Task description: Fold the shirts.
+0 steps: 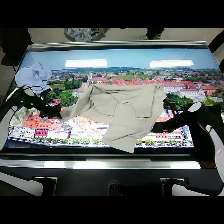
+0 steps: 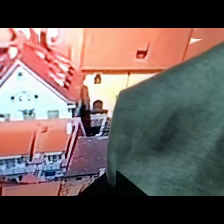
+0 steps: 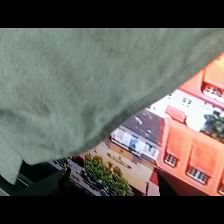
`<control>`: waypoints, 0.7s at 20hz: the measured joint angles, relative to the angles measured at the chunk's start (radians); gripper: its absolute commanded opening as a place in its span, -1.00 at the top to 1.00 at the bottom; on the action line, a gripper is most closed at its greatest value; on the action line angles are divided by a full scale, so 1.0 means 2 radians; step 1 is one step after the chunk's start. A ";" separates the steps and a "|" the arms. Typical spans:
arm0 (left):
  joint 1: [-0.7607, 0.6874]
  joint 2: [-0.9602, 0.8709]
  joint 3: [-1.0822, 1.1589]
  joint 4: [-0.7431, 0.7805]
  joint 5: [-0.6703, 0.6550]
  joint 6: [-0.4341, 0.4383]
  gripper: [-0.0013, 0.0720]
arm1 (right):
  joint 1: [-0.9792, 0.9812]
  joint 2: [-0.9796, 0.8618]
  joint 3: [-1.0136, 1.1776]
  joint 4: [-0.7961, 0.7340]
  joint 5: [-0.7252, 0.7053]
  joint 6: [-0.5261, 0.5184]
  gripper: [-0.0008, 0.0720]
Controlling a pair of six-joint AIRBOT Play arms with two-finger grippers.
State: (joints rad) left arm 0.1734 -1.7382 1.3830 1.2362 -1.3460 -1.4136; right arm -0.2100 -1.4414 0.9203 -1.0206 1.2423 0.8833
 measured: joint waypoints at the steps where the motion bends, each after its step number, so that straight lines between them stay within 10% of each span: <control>1: 0.001 0.005 0.001 -0.001 -0.002 0.001 0.86 | 0.010 -0.002 -0.008 0.016 -0.010 0.000 -0.77; 2: 0.000 0.009 0.001 -0.005 -0.008 0.002 0.86 | 0.022 -0.006 -0.015 0.034 -0.019 0.000 -0.64; 4: 0.000 0.015 0.001 -0.018 -0.022 0.010 0.86 | 0.047 -0.015 -0.023 0.053 -0.049 0.005 0.86; 14: 0.058 0.147 0.141 -0.369 0.002 0.130 0.87 | 0.066 0.140 0.160 0.008 -0.082 -0.013 0.87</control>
State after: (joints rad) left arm 0.2893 -1.4437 1.6646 0.4976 -1.3422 -1.1542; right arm -0.0780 -1.1618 1.2396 -1.0046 1.0786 0.8574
